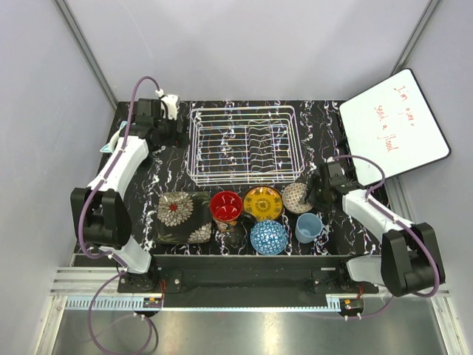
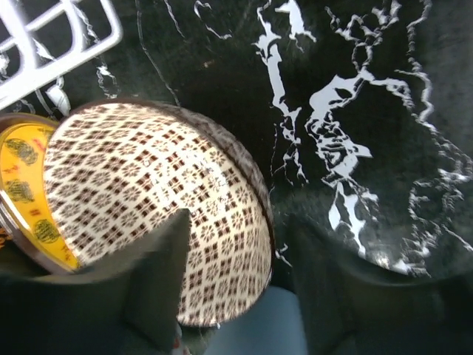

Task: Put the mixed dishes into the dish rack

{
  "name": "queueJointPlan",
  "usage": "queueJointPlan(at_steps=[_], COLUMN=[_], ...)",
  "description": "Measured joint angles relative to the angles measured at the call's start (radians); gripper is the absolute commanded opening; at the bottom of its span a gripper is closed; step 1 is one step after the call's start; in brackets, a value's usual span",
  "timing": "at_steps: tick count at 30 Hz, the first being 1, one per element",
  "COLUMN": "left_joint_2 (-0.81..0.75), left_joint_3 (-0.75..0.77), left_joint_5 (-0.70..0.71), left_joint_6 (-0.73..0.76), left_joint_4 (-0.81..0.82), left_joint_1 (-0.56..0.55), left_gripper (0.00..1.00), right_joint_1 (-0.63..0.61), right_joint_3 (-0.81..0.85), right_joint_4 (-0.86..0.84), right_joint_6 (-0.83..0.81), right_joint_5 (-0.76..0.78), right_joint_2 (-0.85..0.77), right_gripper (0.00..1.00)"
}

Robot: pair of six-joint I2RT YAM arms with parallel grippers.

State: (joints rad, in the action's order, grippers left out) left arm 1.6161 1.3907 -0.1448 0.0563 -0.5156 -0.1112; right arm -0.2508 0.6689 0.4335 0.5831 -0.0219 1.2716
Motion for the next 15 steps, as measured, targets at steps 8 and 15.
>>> queueJointPlan(at_steps=[8,15], left_joint_2=[-0.024,-0.015], left_joint_3=[0.0,0.204], left_joint_5=[0.014,-0.078], left_joint_6=[0.041,0.04], left_joint_4=[-0.029,-0.146], left_joint_1=[0.004,0.004], left_gripper=[0.99,0.99], right_joint_1=[0.0,0.0], right_joint_3=[-0.039,-0.002], right_joint_4=[-0.08,0.045], right_joint_6=[0.017,-0.007], right_joint_5=[-0.018,0.023], right_joint_2=[0.045,-0.072], right_gripper=[0.0,0.0])
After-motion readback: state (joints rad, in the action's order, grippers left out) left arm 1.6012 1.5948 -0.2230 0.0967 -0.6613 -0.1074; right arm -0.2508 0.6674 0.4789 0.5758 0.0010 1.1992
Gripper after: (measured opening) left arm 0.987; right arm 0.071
